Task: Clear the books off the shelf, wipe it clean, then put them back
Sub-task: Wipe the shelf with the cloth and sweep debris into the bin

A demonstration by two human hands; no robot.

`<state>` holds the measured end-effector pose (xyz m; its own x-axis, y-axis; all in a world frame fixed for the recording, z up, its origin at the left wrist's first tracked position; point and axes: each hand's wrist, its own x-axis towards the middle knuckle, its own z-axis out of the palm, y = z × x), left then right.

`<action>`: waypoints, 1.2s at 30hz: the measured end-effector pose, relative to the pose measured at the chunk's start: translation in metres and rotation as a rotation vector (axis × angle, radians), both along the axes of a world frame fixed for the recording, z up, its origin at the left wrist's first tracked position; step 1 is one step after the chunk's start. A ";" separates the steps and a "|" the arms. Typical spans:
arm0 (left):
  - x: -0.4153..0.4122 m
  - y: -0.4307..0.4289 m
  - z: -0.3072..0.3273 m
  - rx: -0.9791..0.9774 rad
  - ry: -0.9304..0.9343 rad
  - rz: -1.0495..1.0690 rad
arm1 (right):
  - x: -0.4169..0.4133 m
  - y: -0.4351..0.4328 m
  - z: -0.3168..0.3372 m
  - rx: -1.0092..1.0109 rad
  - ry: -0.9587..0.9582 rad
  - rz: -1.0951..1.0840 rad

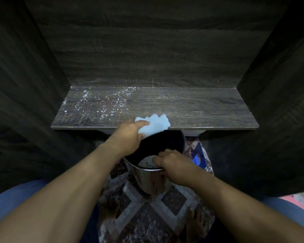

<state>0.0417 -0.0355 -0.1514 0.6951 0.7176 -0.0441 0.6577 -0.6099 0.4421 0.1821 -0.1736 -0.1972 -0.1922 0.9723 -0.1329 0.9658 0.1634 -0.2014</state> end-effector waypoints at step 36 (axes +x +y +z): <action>-0.060 0.043 -0.022 0.086 -0.223 0.580 | -0.030 0.044 -0.019 0.038 0.077 0.034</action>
